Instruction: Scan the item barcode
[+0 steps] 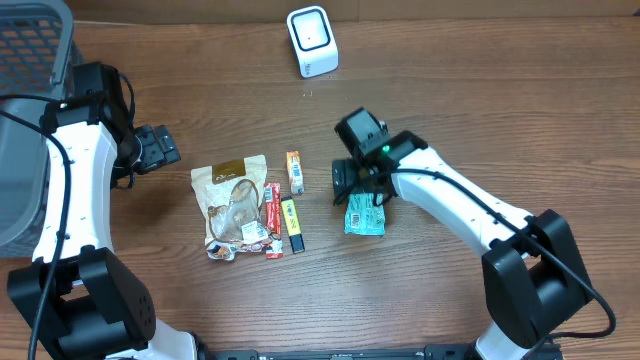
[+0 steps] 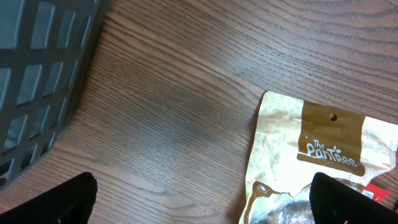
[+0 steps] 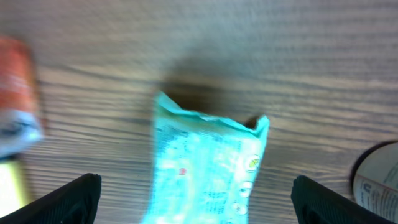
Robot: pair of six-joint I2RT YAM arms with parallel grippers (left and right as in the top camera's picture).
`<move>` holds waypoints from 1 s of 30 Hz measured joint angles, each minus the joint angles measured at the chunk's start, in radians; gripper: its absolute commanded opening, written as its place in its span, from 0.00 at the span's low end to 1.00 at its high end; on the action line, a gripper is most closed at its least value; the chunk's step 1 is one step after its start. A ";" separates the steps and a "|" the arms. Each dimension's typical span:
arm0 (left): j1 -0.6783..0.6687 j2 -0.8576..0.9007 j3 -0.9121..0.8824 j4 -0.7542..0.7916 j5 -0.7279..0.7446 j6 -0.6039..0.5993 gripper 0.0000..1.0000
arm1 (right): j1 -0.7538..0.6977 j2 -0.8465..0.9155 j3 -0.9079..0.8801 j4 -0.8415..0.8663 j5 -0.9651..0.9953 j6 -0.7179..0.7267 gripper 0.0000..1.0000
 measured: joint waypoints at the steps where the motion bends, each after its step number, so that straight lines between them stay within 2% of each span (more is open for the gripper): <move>1: 0.000 0.000 0.000 0.000 0.000 0.000 1.00 | 0.000 -0.001 0.013 -0.010 -0.014 -0.002 0.88; 2: 0.000 0.000 0.000 0.000 0.000 0.000 1.00 | 0.000 -0.002 0.021 -0.019 -0.033 -0.006 0.75; 3: 0.000 0.000 0.000 0.000 0.000 0.000 1.00 | 0.000 -0.002 0.022 -0.029 -0.054 -0.005 0.56; 4: 0.000 0.000 0.000 0.000 0.000 0.000 1.00 | 0.000 -0.002 0.021 -0.041 -0.082 -0.003 0.28; 5: 0.000 0.000 0.000 0.000 0.000 0.000 1.00 | 0.000 -0.002 0.015 -0.045 -0.106 0.001 0.08; 6: 0.000 0.000 0.000 0.000 0.000 0.000 1.00 | 0.000 -0.002 0.011 -0.047 -0.125 0.003 0.04; 15: 0.000 0.000 0.000 0.000 0.000 0.000 1.00 | 0.028 -0.002 -0.142 0.020 -0.241 0.005 0.04; 21: 0.000 0.000 0.000 0.000 0.000 0.000 1.00 | 0.035 -0.002 -0.218 -0.001 -0.254 0.003 0.16; 25: 0.000 0.000 0.000 0.000 0.000 0.000 1.00 | 0.035 -0.002 -0.225 -0.097 -0.180 0.000 0.21; 30: 0.000 0.000 0.000 0.000 0.000 0.000 1.00 | 0.031 -0.002 -0.235 -0.120 -0.025 0.000 0.25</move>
